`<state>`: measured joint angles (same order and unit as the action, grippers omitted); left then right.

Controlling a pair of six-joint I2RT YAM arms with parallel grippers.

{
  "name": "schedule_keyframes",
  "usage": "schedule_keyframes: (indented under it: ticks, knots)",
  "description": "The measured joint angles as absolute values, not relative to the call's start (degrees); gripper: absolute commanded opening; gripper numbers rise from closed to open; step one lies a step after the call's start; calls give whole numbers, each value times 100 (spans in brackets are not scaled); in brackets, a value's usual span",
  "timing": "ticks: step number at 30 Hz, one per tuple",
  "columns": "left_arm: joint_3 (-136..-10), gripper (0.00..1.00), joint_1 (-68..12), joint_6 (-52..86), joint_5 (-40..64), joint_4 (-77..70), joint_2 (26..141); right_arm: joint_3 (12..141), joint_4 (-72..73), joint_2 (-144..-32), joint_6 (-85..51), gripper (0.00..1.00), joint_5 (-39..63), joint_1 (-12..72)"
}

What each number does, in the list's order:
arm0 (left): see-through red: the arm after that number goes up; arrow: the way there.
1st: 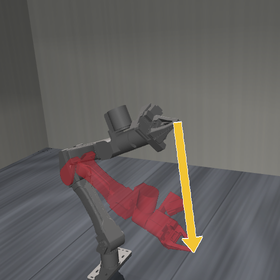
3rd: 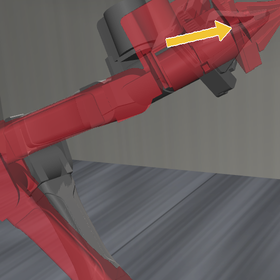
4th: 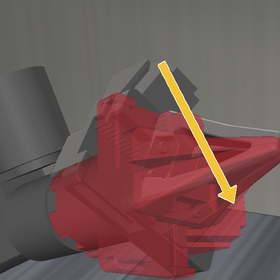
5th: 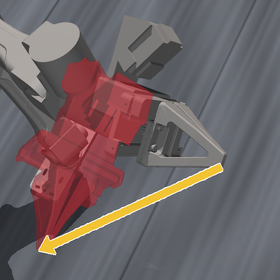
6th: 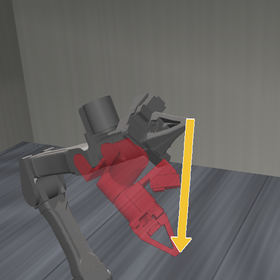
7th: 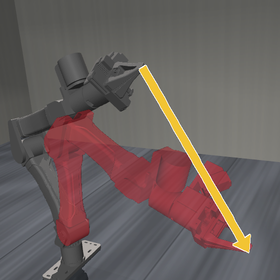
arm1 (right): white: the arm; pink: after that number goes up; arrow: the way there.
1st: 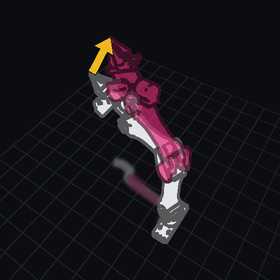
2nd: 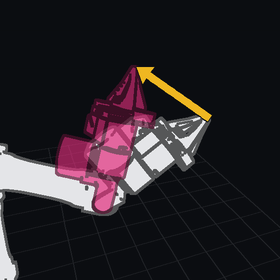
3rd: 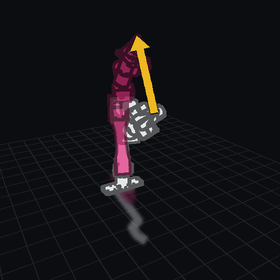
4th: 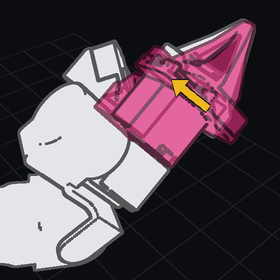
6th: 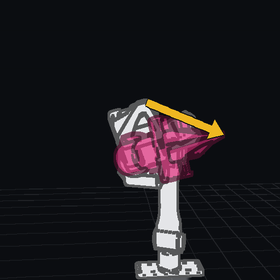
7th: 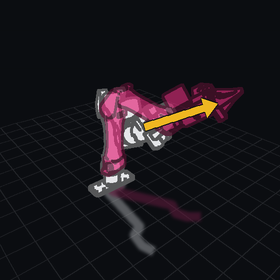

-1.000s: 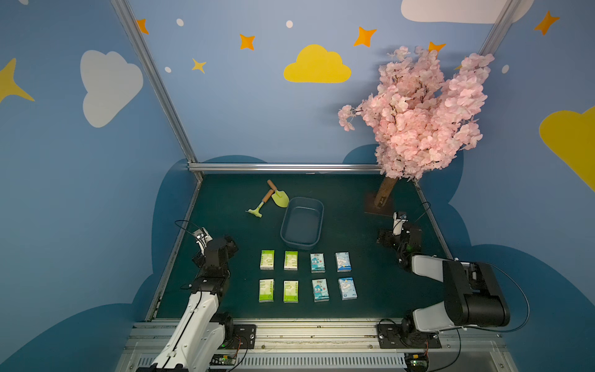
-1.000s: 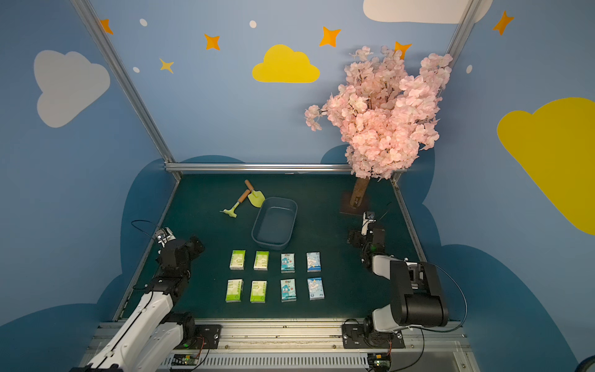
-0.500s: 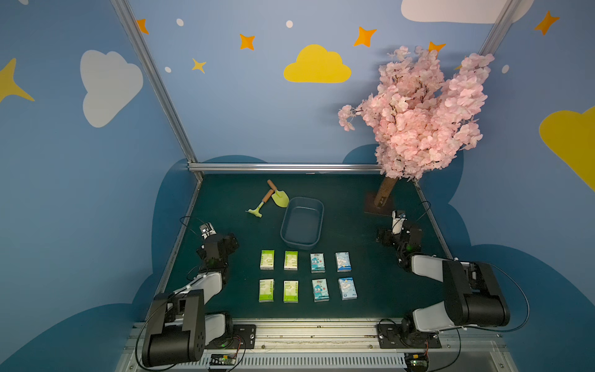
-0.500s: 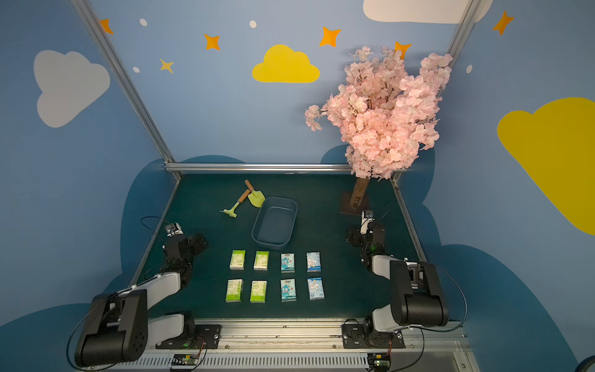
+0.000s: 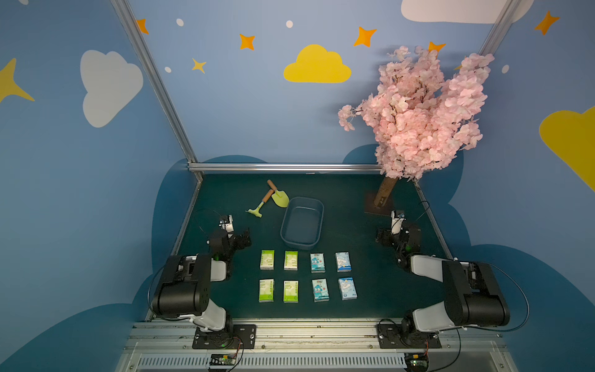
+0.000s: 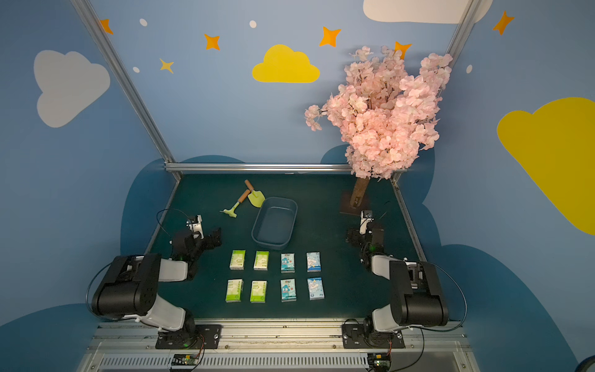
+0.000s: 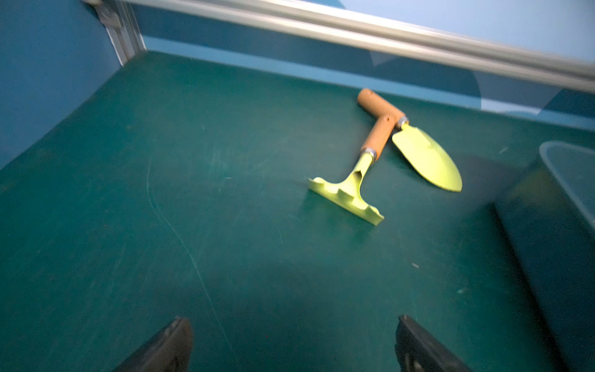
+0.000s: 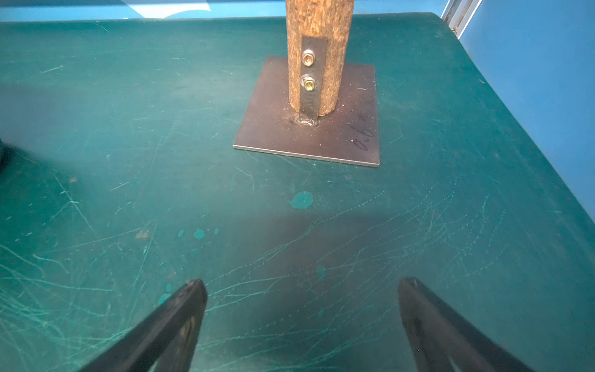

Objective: Take the pocket tissues out of the storage box
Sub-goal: Reset both arms

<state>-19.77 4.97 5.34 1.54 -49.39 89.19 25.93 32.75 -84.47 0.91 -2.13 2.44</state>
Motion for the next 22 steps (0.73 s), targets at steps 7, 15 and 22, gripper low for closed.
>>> schedule_keyframes:
  ticks: [7,15,22]
  knots:
    - [-2115,100,370,373,158,-4915,8882,2593,3275,-8447,134,98,-246,272]
    - [-2171,100,213,235,45,-4821,8882,2593,3275,-8447,137,98,-248,272]
    - [-2176,100,213,228,21,-4692,8882,2593,3275,-8447,137,98,-250,272]
